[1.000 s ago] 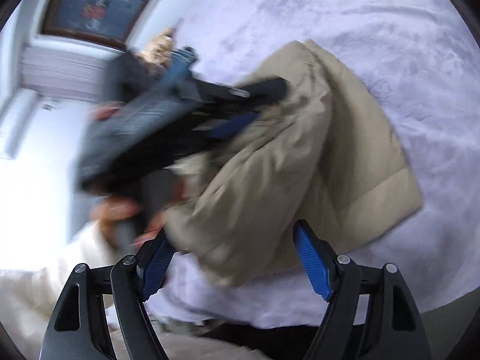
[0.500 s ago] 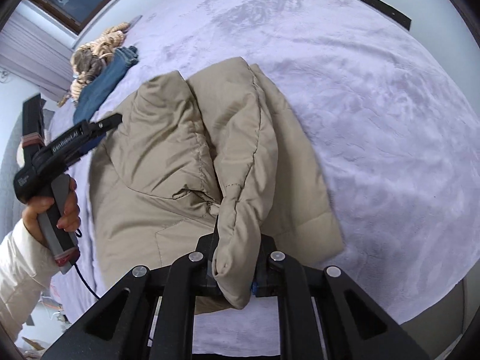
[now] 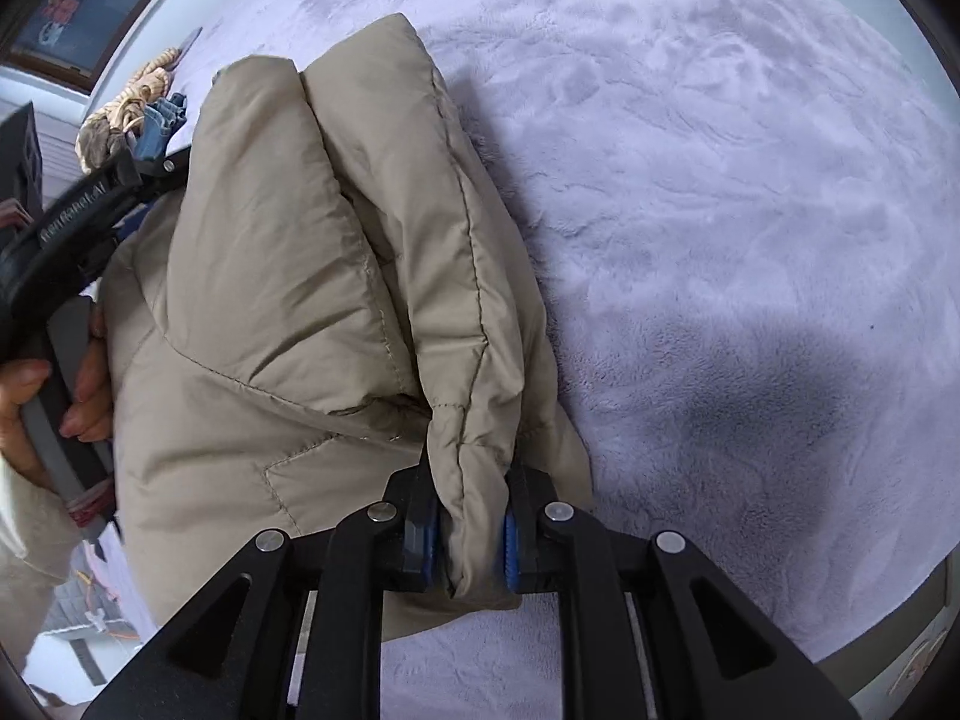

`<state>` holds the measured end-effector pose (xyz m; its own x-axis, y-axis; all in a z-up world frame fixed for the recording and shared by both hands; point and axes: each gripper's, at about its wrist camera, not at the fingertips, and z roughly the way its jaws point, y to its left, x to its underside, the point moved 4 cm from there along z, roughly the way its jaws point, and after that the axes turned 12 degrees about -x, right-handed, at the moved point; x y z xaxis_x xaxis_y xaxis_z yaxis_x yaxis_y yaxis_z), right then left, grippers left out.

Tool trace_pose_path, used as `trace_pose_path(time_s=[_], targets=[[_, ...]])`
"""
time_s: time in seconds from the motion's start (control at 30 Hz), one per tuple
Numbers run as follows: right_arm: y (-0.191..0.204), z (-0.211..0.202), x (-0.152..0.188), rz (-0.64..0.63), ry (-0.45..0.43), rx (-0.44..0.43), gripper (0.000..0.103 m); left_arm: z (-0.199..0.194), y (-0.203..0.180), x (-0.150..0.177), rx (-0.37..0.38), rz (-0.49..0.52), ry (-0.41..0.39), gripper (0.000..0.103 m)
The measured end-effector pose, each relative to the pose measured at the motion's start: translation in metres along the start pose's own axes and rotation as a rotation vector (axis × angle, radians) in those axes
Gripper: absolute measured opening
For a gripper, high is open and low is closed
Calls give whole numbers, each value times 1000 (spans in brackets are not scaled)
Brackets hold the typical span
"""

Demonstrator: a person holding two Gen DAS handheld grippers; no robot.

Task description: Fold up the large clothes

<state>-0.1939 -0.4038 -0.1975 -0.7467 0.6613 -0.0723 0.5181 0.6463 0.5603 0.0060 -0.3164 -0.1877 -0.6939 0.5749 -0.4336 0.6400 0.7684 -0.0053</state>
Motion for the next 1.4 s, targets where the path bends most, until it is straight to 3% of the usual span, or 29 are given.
trace_pose_path(time_s=[0.07,0.17,0.27,0.43,0.53,0.6,0.73,0.97,1.0,1.03,1.2,1.4], targets=[[4,-18,-4,2,-3,-17,20,1,3,0,1,-8,5,78],[11,-56,-13,-45,-93,-8,20,1,5,1,-3,-7,5,78],[27,-79,-30,-84,-160,-84,20,1,4,1,-12,-2,6,78],[65,-39,-55,-192,-77,-162,20,-7,9,2,-49,-10,13,80],[66,3,-56,-204,33,-84,20,-28,20,4,-53,-57,16,80],[58,21,-54,-188,74,-77,19,-45,30,9,-56,-77,15,80],[49,29,-53,-170,95,-97,16,-76,51,30,-82,-117,25,80],[47,35,-49,-194,136,-90,16,-103,77,87,-143,-240,122,81],[48,35,-49,-196,139,-91,16,-105,79,93,-150,-260,125,85],[49,35,-50,-197,143,-93,16,-108,83,101,-158,-291,129,103],[50,35,-54,-181,149,-101,17,-117,93,125,-163,-380,138,103],[60,29,-52,-171,127,-73,21,-114,103,141,-132,-397,163,103]])
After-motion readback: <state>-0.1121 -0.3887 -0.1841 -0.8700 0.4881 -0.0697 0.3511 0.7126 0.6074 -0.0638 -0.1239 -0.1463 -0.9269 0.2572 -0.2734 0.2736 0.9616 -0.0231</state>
